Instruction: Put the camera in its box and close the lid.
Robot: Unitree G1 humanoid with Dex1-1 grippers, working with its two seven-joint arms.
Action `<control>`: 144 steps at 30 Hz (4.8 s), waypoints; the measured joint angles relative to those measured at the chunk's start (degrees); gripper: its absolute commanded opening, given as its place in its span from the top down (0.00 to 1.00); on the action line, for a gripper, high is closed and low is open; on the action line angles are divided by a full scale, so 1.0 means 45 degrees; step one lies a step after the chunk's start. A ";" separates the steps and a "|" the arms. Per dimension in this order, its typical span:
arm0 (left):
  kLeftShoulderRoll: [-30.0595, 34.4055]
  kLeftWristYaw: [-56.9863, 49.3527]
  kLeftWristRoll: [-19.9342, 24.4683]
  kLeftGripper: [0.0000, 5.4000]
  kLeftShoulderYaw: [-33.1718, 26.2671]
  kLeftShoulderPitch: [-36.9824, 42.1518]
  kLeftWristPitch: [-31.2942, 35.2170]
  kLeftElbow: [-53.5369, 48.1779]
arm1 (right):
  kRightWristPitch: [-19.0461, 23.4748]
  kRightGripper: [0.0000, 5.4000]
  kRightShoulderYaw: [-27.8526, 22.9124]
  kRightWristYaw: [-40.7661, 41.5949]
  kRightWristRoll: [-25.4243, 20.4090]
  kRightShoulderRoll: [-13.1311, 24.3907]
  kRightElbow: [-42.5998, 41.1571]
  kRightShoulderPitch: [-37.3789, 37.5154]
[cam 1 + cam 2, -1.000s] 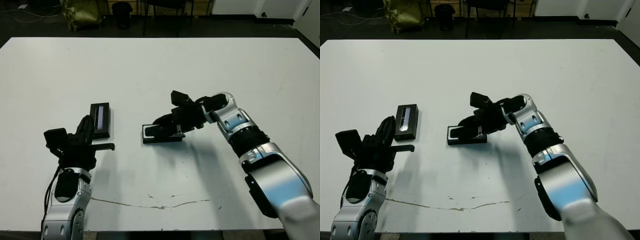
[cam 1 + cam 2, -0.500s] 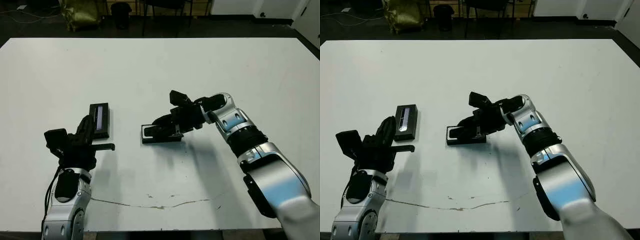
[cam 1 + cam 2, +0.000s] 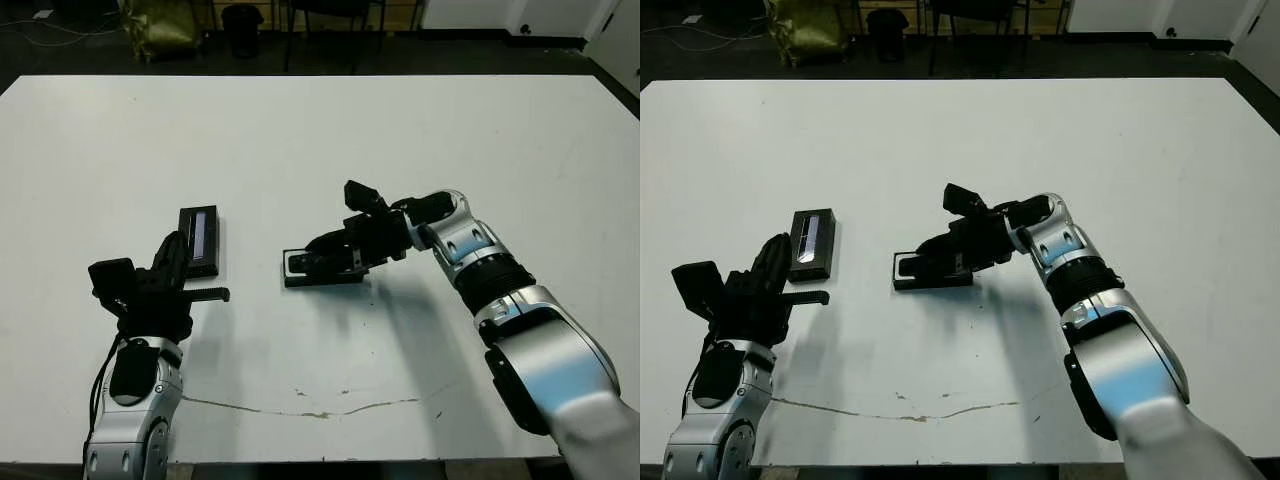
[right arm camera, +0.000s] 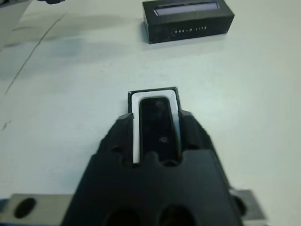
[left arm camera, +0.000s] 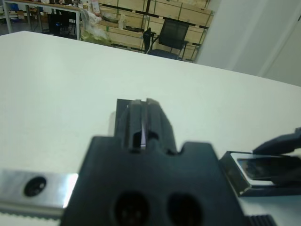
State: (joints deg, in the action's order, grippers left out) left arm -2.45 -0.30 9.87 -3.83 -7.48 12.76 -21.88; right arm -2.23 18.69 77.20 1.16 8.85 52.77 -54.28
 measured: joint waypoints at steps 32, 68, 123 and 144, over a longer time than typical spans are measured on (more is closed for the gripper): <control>0.0029 0.0054 0.0020 1.00 -0.0032 -0.0036 -0.0036 0.0047 | 0.3153 0.49 -0.3035 -0.6172 -0.1896 0.0511 -1.0704 0.4624; -0.0014 -0.0127 0.0215 1.00 0.0002 -0.0018 0.0253 -0.0135 | 0.1464 0.99 -0.0361 -1.2218 0.1911 0.0902 -1.5051 0.9868; 0.0025 -0.0013 -0.0014 1.00 0.0009 -0.0068 -0.0206 0.0068 | 0.3518 0.99 0.0956 -1.1839 0.3973 0.0876 -1.2733 0.8759; 0.0016 0.0129 0.0129 1.00 -0.0024 -0.0110 -0.0445 0.0245 | -0.0135 0.99 -0.1745 -1.6237 0.2195 -0.1567 -1.2923 0.9632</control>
State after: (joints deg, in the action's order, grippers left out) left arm -2.38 0.28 10.45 -3.94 -7.98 10.76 -20.78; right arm -2.84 10.84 4.13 11.04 1.80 -5.38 -10.94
